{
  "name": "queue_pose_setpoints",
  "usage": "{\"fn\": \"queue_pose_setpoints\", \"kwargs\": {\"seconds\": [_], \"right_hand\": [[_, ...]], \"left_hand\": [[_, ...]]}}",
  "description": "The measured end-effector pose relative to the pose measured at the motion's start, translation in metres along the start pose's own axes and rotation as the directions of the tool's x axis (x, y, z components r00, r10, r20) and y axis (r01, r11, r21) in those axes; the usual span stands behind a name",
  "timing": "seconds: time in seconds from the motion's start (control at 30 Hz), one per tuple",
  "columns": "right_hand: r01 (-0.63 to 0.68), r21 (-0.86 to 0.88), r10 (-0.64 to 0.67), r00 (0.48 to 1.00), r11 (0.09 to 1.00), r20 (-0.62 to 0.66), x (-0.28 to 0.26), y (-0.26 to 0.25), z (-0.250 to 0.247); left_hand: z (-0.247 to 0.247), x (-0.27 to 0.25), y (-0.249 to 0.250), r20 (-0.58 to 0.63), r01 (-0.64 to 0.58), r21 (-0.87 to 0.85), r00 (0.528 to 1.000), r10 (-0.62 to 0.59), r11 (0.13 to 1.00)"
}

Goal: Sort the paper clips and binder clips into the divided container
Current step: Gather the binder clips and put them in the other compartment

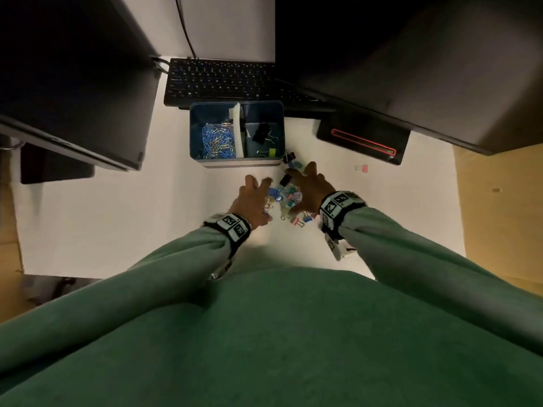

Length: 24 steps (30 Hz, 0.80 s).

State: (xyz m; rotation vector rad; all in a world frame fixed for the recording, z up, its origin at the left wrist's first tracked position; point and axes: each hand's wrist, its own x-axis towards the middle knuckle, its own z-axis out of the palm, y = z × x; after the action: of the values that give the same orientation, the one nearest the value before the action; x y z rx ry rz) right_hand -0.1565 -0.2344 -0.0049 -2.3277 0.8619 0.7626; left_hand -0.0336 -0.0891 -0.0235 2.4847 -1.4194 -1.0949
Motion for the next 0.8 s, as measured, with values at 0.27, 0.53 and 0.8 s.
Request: {"fn": "queue_pose_setpoints", "kwargs": {"seconds": [0.27, 0.53, 0.8], "right_hand": [[0.079, 0.042, -0.075, 0.993, 0.996, -0.093, 0.003, -0.006, 0.026], [0.144, 0.580, -0.009, 0.973, 0.802, -0.229, -0.015, 0.026, 0.012], [0.354, 0.825, -0.029, 0.924, 0.440, -0.381, -0.015, -0.036, -0.072]], "left_hand": [[0.000, 0.004, 0.000, -0.063, -0.067, -0.151, 0.996, 0.058, 0.986], [-0.030, -0.013, -0.009, -0.099, -0.096, -0.368, 0.993, 0.064, 0.925], [-0.121, -0.003, 0.020, -0.366, -0.170, -0.544, 0.929, -0.051, 0.822]]}}
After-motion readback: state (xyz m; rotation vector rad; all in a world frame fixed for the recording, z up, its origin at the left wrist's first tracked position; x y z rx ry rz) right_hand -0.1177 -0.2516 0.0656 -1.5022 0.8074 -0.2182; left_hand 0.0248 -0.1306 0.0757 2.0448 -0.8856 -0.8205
